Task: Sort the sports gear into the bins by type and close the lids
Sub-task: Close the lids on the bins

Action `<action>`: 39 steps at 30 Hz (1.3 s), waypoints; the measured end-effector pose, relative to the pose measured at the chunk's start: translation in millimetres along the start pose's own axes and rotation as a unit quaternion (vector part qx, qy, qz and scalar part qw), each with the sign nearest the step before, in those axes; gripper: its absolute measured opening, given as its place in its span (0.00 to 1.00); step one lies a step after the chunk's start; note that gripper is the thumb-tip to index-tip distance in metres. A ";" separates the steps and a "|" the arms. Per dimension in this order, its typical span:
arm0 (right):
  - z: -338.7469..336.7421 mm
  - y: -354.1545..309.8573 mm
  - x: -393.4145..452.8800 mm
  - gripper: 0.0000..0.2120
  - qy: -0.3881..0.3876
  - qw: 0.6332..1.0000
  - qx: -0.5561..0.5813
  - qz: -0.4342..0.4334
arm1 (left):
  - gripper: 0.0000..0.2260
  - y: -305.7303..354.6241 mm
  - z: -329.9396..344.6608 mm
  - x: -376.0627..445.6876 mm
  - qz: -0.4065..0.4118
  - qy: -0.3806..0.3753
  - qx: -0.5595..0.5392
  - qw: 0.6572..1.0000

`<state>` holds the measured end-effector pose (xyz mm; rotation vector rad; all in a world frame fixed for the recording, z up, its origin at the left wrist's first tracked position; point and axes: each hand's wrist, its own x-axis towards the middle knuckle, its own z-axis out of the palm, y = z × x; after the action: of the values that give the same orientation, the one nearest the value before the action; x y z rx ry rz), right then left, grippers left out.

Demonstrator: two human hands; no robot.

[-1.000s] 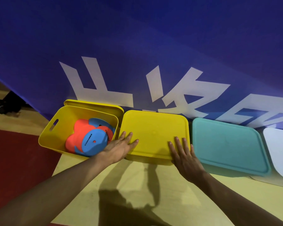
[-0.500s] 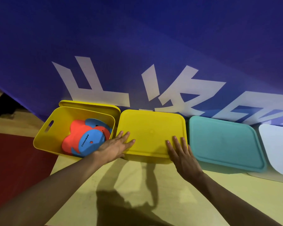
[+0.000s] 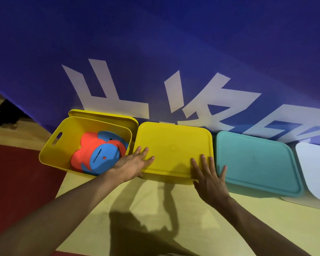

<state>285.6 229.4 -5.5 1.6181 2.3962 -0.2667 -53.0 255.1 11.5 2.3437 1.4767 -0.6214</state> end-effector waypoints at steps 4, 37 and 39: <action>8.1 3.5 -0.9 0.34 0.027 0.999 0.007 0.025 | 0.36 0.9 9.5 -1.5 0.009 0.034 -0.017 0.999; -19.1 -10.3 -22.9 0.29 0.062 0.945 0.293 0.132 | 0.38 5.6 1.1 -4.7 -0.047 0.021 -0.023 0.998; -14.9 -23.0 -28.9 0.27 0.056 0.942 0.304 0.127 | 0.37 5.6 -0.3 -5.5 -0.044 0.020 -0.017 0.999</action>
<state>273.3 199.5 17.6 2.2255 2.2704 -0.9658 -49.9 248.6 14.7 2.2879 1.6017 -0.5699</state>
